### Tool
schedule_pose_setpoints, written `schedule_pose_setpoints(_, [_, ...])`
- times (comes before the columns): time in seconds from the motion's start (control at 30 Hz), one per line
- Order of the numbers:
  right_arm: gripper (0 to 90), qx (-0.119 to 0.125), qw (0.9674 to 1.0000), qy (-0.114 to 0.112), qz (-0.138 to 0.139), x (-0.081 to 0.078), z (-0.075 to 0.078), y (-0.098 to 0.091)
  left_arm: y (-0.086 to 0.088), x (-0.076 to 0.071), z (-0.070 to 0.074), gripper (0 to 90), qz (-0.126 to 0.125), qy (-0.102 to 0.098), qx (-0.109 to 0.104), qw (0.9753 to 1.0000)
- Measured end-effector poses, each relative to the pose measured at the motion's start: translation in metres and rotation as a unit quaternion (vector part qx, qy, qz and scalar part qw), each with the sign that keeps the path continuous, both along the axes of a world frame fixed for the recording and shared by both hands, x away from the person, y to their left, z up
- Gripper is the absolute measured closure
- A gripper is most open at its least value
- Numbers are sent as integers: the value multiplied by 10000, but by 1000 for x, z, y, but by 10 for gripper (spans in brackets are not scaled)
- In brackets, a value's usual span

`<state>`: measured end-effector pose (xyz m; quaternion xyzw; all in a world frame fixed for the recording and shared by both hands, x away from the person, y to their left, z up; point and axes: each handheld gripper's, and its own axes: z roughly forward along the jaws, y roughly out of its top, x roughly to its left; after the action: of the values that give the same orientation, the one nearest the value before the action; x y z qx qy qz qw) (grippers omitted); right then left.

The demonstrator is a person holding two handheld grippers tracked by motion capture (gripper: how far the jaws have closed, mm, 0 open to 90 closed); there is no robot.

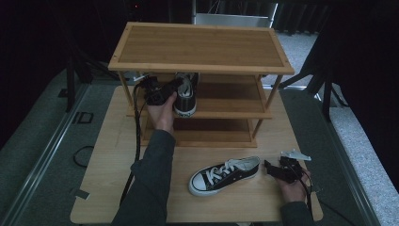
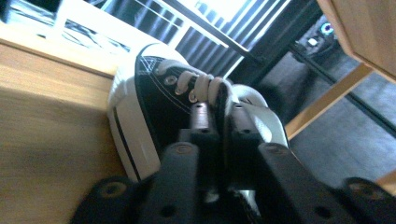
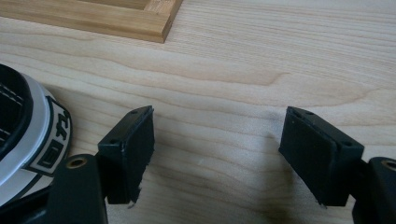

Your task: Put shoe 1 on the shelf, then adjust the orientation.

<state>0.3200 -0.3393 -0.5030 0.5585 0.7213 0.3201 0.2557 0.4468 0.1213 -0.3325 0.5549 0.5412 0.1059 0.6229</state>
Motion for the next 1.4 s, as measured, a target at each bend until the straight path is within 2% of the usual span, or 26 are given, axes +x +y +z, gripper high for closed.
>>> schedule_pose_setpoints(0.03, [258, 0, 10000, 0, 0, 0, 0, 0, 0, 0, 0, 712, 0, 0, 0, 10000])
schedule_pose_setpoints(0.07, [259, -1, 10000, -1, -2, 0, 0, 0, -1, -4, 1, 712, 227, -8, -99, 9997])
schedule_pose_setpoints(0.13, [259, 0, 10000, 0, -1, 0, 0, 0, 1, -11, 3, 653, 338, -49, -37, 9994])
schedule_pose_setpoints(0.23, [259, 2, 10000, 0, -2, 0, 0, 0, 6, -23, 5, 626, 243, -141, 302, 9991])
schedule_pose_setpoints(0.3, [259, 1, 10000, -2, -3, 0, 0, 0, 8, -33, 7, 614, 236, -229, 515, 9981])
schedule_pose_setpoints(0.33, [259, -1, 10000, -5, -2, 0, 0, 0, 10, -37, 7, 607, 186, -293, 470, 9983])
schedule_pose_setpoints(0.43, [259, 7, 10000, -1, -5, 0, 0, 0, 14, -45, 6, 607, 249, -297, 518, 9979])
schedule_pose_setpoints(0.47, [259, 3, 10000, -5, -4, 0, 0, 0, 21, -53, 2, 607, 283, -294, 504, 9979])
schedule_pose_setpoints(0.6, [259, -4, 10000, -8, -1, 0, 0, 0, 28, -67, -3, 603, 480, -346, 666, 9960])
schedule_pose_setpoints(0.8, [260, -3, 10000, -7, -5, 0, 0, 0, 37, -89, -10, 586, 380, -398, 792, 9953])
schedule_pose_setpoints(0.83, [260, -3, 10000, -7, -5, 0, 0, 0, 37, -89, -10, 586, 380, -398, 792, 9953])
schedule_pose_setpoints(0.87, [260, 0, 10000, -5, -7, 0, 0, 0, 39, -97, -13, 586, 344, -421, 861, 9948])
schedule_pose_setpoints(0.97, [260, -3, 10000, -4, -5, 0, 0, 0, 37, -107, -19, 564, 319, -445, 1127, 9921])
schedule_pose_setpoints(1.0, [260, -2, 10000, -2, -8, 0, 0, 0, 33, -112, -24, 558, 304, -431, 1309, 9900])
schedule_pose_setpoints(1.1, [262, 0, 10000, -5, -11, -1, 0, 1, 26, -122, -38, 544, 120, -449, 1525, 9872])
schedule_pose_setpoints(1.13, [264, -1, 10000, -5, -13, -1, 0, 1, 22, -126, -47, 536, 32, -416, 1544, 9871])
schedule_pose_setpoints(1.2, [288, 9, 10000, -17, -25, -1, 0, 1, 19, -131, -58, 533, -86, -360, 1466, 9885])
schedule_pose_setpoints(1.23, [288, 9, 10000, -17, -25, -1, 0, 1, 19, -131, -58, 533, -86, -360, 1466, 9885])
schedule_pose_setpoints(1.27, [331, -5, 10000, -44, -36, -2, 0, 1, 15, -136, -71, 533, -208, -275, 1483, 9883])
schedule_pose_setpoints(1.3, [380, -1, 10000, -75, -36, -4, 0, 2, 13, -138, -77, 534, -295, -236, 1516, 9877])
schedule_pose_setpoints(1.4, [438, -8, 9999, -99, -23, -5, 1, 2, 8, -146, -92, 535, -463, -103, 1607, 9859])
